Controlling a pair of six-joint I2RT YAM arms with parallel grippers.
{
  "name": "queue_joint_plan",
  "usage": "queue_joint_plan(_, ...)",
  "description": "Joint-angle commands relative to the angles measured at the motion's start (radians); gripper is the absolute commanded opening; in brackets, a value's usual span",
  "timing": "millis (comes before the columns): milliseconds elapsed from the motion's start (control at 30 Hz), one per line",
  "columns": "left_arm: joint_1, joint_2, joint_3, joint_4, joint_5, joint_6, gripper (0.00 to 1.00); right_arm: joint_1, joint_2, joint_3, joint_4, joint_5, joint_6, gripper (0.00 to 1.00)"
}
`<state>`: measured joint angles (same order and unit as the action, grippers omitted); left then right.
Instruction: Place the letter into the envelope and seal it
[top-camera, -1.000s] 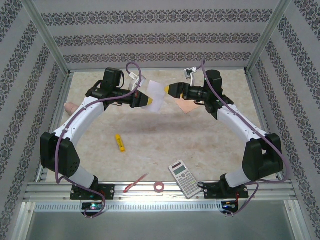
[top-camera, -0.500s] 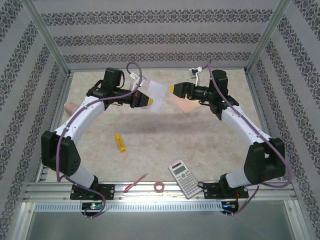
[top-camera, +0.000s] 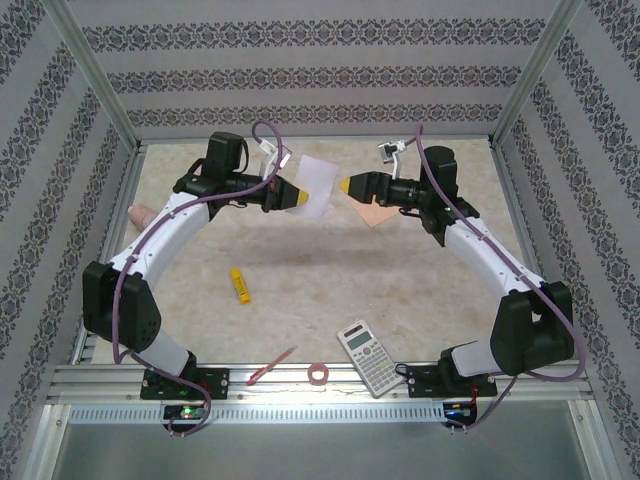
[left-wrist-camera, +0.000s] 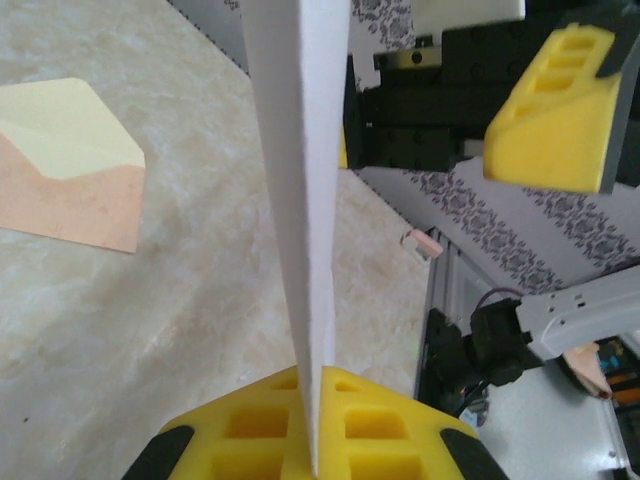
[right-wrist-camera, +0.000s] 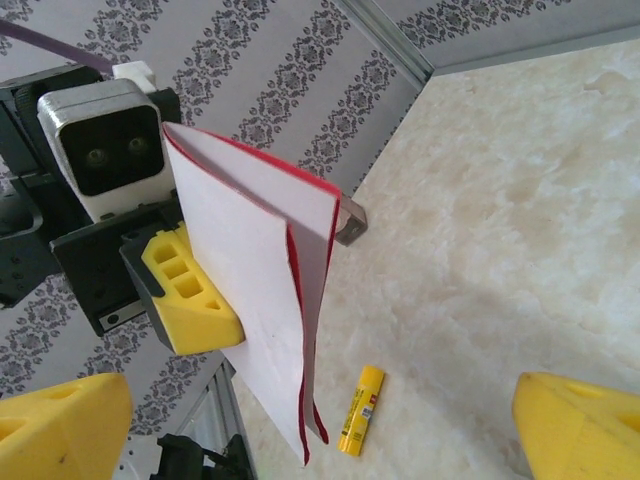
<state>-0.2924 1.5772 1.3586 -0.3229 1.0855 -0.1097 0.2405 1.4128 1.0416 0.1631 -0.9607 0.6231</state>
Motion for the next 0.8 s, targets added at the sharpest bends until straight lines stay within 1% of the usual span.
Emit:
queue_joint_plan(0, 0.012, -0.016, -0.065, 0.259, 0.060, -0.177, 0.00, 0.029, -0.016, -0.017, 0.062, -0.011, -0.015, 0.97)
queue_joint_plan(100, 0.011, -0.012, -0.106, 0.405, 0.080, -0.286, 0.00, 0.052, -0.004, -0.020, 0.100, -0.017, 0.004, 0.97)
queue_joint_plan(200, 0.012, -0.012, -0.134, 0.506, 0.087, -0.358, 0.00, 0.073, 0.009, -0.021, 0.126, -0.013, 0.017, 0.97)
queue_joint_plan(467, 0.011, -0.010, -0.195, 0.747, 0.109, -0.544, 0.00, 0.121, 0.052, -0.014, 0.158, 0.016, 0.028, 0.97)
queue_joint_plan(567, 0.011, -0.005, -0.213, 0.796, 0.113, -0.582, 0.00, 0.128, 0.068, 0.001, 0.176, 0.007, 0.036, 0.97)
queue_joint_plan(633, 0.011, -0.004, -0.219, 0.802, 0.117, -0.584, 0.00, 0.129, 0.078, 0.016, 0.190, -0.013, 0.044, 0.93)
queue_joint_plan(700, 0.011, -0.006, -0.220, 0.797, 0.120, -0.580, 0.00, 0.129, 0.091, 0.034, 0.204, -0.037, 0.055, 0.86)
queue_joint_plan(767, 0.012, -0.007, -0.222, 0.793, 0.122, -0.577, 0.00, 0.129, 0.101, 0.048, 0.207, -0.053, 0.060, 0.81)
